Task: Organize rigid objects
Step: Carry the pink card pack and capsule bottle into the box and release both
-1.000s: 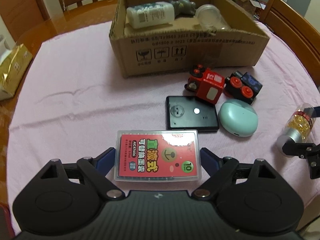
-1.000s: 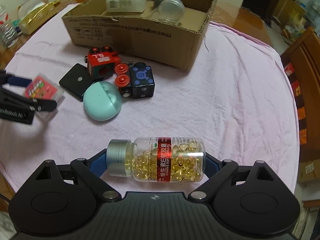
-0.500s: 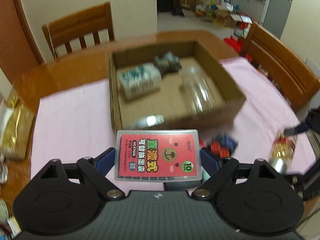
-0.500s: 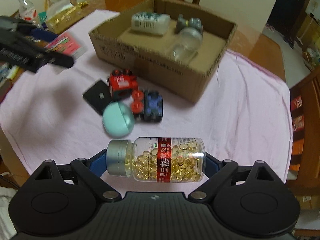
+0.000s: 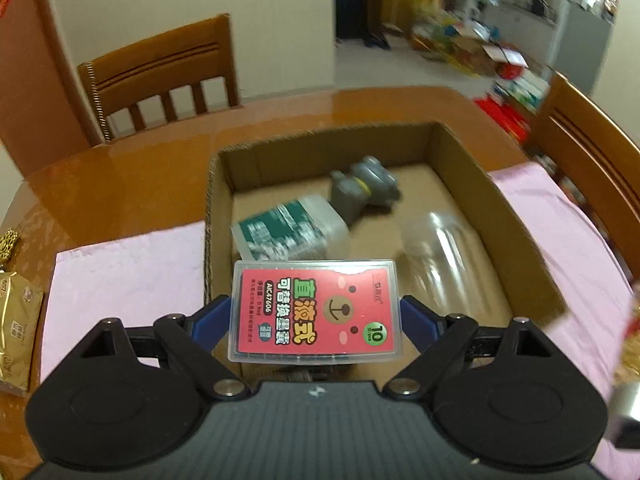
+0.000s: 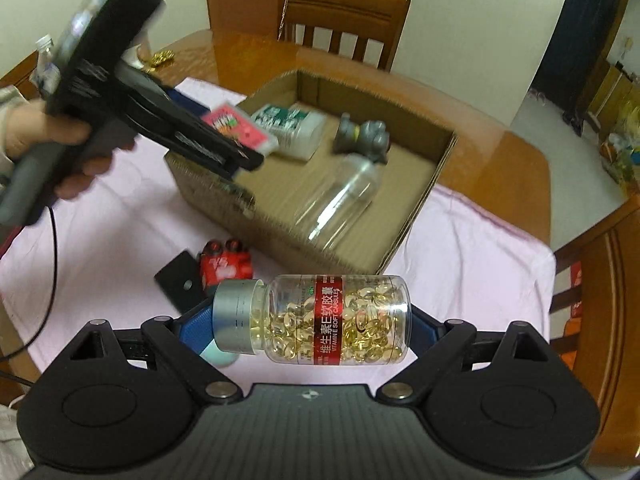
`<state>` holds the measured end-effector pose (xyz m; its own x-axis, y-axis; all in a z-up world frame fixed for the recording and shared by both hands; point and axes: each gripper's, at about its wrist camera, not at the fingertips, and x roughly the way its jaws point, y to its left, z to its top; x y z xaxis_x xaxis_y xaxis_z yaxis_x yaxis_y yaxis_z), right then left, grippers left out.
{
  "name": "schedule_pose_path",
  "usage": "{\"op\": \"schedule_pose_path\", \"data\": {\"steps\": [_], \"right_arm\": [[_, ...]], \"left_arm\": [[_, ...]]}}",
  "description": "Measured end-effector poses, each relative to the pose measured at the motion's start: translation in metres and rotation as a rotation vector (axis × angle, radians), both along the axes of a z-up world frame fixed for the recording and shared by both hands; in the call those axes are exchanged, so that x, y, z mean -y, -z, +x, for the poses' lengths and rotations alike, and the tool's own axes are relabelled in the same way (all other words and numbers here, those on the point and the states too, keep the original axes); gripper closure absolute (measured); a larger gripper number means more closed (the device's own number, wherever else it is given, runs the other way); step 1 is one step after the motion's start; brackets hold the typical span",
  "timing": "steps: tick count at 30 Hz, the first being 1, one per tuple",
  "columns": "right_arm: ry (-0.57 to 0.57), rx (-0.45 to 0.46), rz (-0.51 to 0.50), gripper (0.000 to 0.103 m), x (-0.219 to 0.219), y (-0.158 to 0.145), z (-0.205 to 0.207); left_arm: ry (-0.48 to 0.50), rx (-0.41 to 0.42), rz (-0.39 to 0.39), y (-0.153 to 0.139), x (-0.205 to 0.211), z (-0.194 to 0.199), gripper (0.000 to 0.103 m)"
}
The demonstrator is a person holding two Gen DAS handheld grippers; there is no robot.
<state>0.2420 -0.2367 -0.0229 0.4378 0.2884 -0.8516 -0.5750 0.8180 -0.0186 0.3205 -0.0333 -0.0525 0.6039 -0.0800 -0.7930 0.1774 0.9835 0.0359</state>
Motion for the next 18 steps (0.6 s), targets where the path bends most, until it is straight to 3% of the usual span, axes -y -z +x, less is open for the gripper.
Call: {"op": "schedule_pose_path", "data": {"steps": [7,10,18], "right_arm": [[0.007,0.041,0.006,0.007,-0.006,-0.01,0.015],[-0.006,0.055,0.006,0.007,-0.012,-0.014,0.02],[-0.082,0.089,0.003,0.007,-0.039,-0.019,0.043]], "left_arm": [[-0.058,0.013,-0.041,-0.002,-0.018,-0.004,0.012],[-0.064,0.037,-0.035,-0.011,-0.027,-0.023,0.007],[-0.147,0.096,0.015,-0.035,-0.055,-0.086,0.005]]}}
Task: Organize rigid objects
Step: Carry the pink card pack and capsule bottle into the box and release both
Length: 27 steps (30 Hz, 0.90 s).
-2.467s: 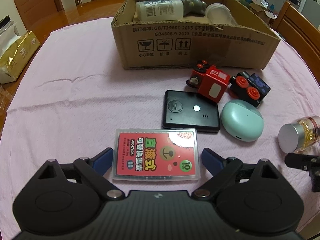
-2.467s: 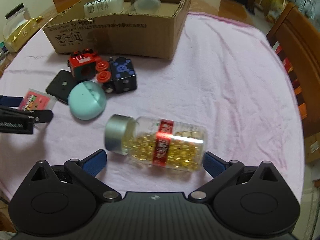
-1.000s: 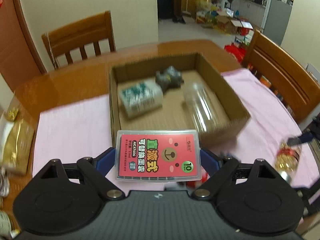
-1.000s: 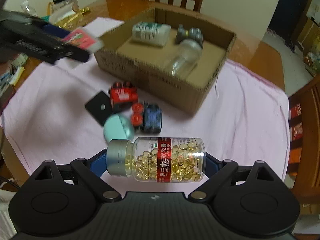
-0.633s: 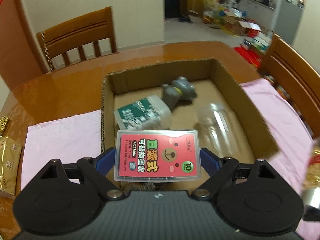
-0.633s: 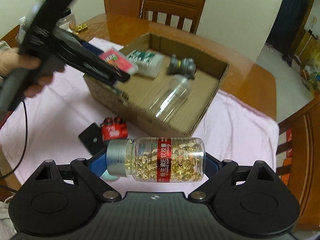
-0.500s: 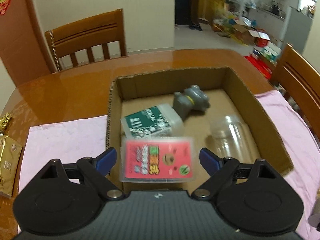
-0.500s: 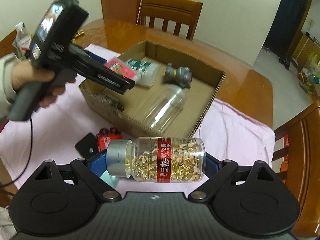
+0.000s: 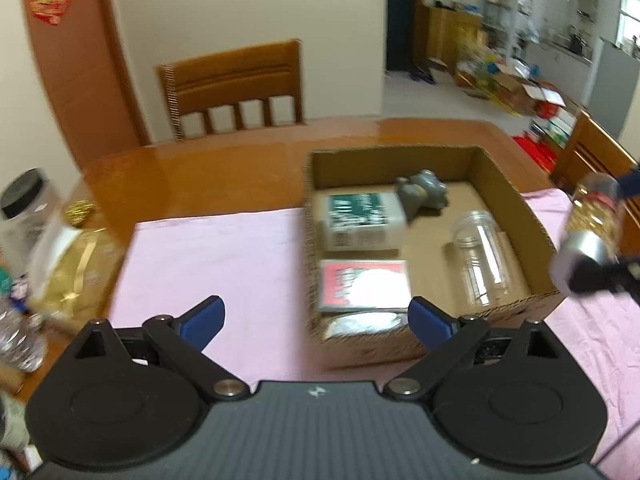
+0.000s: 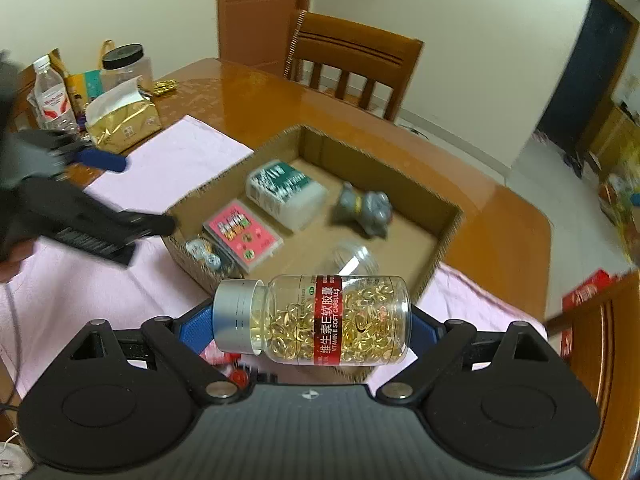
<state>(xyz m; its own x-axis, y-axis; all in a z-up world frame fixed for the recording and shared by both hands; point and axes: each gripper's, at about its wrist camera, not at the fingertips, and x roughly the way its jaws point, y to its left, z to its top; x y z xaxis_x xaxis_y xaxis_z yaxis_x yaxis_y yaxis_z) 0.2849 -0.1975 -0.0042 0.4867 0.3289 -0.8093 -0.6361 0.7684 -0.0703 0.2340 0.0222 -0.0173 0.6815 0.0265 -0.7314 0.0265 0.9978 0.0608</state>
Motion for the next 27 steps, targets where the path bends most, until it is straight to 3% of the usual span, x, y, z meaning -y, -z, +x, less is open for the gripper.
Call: {"op": "schedule_pose_path", "data": {"steps": [9,18,20,27], "right_arm": [[-0.134,0.002,-0.038,0.007,-0.049,0.016,0.045],[-0.147,0.012,-0.089,0.006,-0.077,0.043,0.089],[-0.139,0.029,-0.087,0.001,-0.077,0.042,0.091],[-0.11,0.03,-0.034,0.0,-0.063,0.016,0.079]], "left_arm": [[-0.151,0.009,-0.03,-0.001,-0.031,-0.04,0.003],[-0.241,-0.035,-0.041,0.014,-0.042,-0.053,0.003],[-0.243,-0.041,-0.046,0.014,-0.043,-0.054,0.003],[-0.22,-0.047,-0.036,0.003,-0.035,-0.064,0.003]]}}
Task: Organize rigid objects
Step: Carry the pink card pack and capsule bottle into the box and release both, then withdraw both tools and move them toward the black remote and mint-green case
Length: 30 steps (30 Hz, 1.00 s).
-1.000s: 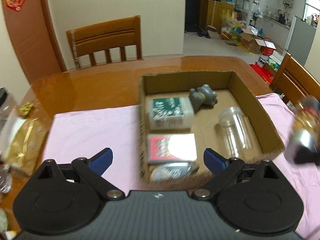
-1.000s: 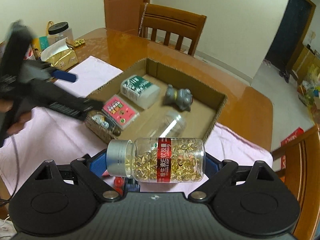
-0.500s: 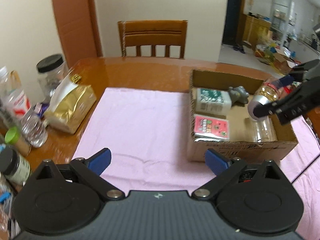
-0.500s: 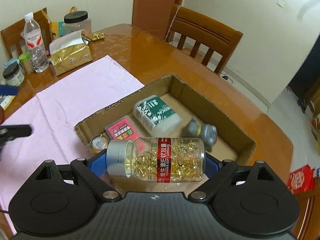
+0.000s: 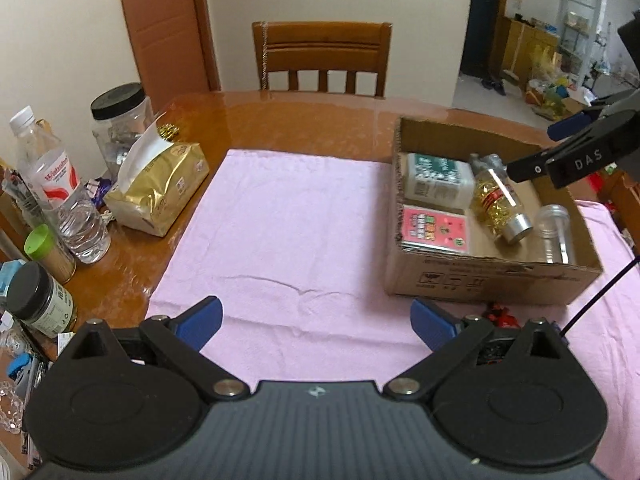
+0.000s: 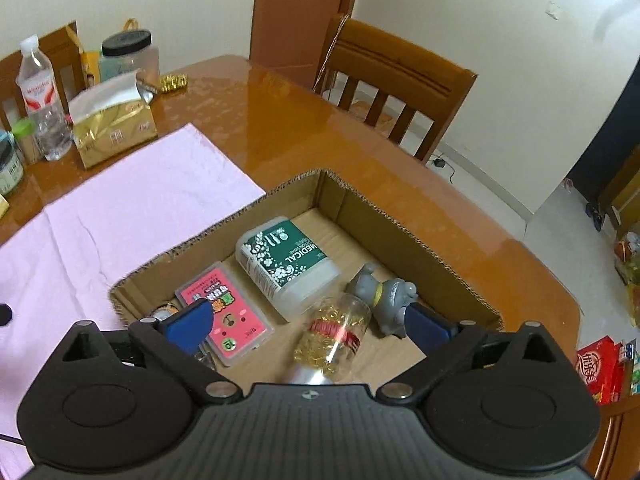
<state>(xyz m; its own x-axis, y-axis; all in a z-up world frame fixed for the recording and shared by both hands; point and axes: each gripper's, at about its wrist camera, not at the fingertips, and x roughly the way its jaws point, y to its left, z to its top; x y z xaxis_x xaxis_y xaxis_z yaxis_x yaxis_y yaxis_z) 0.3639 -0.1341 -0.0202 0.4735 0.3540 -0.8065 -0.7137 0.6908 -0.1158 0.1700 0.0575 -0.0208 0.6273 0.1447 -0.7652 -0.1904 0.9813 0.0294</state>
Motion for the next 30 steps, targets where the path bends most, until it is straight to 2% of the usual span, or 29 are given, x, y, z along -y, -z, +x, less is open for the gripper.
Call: {"op": "schedule_pose_path", "data": {"steps": [5,6,8,10,13,16,22,27,30], "right_arm": [[0.066,0.031,0.059,0.0,0.023,-0.003,-0.038],[0.098,0.04,0.07,0.0,0.03,-0.001,-0.048],[0.146,-0.01,0.096,0.0,0.042,0.005,-0.067],[0.19,-0.023,0.122,0.0,0.054,0.012,-0.087],[0.265,-0.036,0.11,0.0,0.064,0.031,-0.109],[0.342,-0.08,0.101,0.0,0.072,0.053,-0.124],[0.467,-0.176,0.129,0.0,0.072,0.096,-0.142],[0.515,-0.159,0.11,0.0,0.059,0.112,-0.146],[0.567,-0.197,0.133,0.0,0.056,0.122,-0.139]], "left_arm": [[0.039,0.052,0.001,0.015,0.007,-0.015,0.003],[0.035,0.03,-0.001,0.018,0.008,-0.016,0.003],[0.043,0.013,-0.02,0.021,0.012,-0.023,0.003],[0.086,0.012,-0.006,0.023,0.017,-0.03,0.002],[0.088,0.001,0.03,0.03,0.022,-0.037,0.002],[0.083,-0.011,0.029,0.035,0.023,-0.043,0.002],[0.052,-0.02,0.007,0.044,0.017,-0.052,0.002],[0.045,-0.036,-0.004,0.048,0.011,-0.057,0.002],[0.044,-0.047,0.0,0.051,0.009,-0.061,0.002]]}}
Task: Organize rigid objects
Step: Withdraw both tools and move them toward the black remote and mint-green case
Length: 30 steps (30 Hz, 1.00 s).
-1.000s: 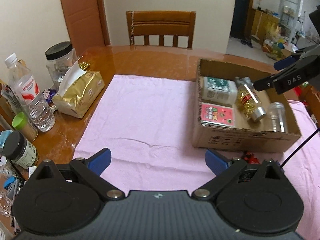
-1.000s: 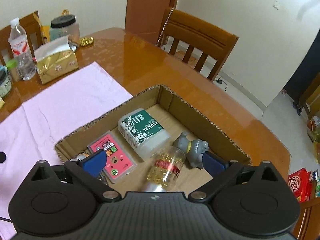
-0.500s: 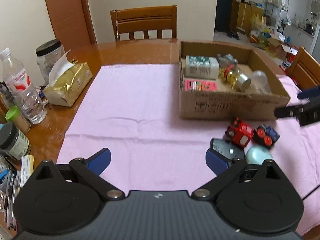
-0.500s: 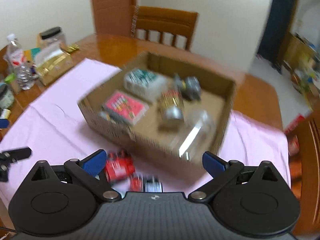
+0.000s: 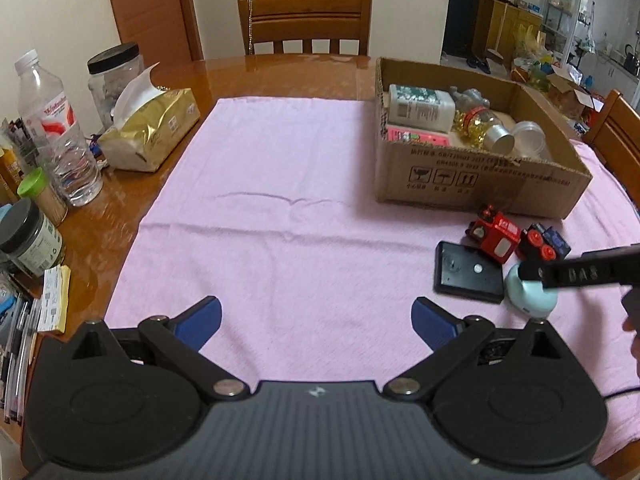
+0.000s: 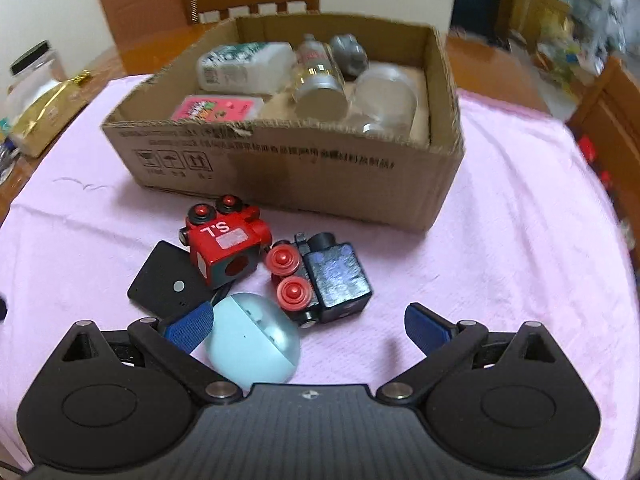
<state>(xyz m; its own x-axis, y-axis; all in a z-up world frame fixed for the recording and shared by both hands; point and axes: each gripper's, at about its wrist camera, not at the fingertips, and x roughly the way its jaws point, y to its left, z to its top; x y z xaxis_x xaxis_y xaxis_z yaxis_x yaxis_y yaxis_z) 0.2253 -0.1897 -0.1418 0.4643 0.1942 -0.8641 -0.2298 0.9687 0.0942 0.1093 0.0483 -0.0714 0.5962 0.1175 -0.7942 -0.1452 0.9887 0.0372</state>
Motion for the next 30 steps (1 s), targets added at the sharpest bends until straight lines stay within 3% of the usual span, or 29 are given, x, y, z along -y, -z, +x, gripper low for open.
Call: {"op": "schedule_pose_path", "data": {"steps": [5,19,26,30], "right_arm": [[0.076,-0.036,0.04,0.0,0.002,0.009,0.011],[0.047,-0.093,0.0,0.0,0.034,0.006,-0.027],[0.061,-0.091,-0.013,0.0,0.048,0.006,-0.036],[0.041,-0.033,0.003,0.0,0.034,0.004,-0.033]], "left_arm": [[0.004,-0.019,-0.013,0.004,-0.003,-0.001,0.002],[0.085,-0.017,-0.008,0.005,0.006,0.014,0.002],[0.141,-0.021,0.0,0.006,0.016,0.024,0.002],[0.17,-0.021,0.008,0.007,0.023,0.03,0.002]]}}
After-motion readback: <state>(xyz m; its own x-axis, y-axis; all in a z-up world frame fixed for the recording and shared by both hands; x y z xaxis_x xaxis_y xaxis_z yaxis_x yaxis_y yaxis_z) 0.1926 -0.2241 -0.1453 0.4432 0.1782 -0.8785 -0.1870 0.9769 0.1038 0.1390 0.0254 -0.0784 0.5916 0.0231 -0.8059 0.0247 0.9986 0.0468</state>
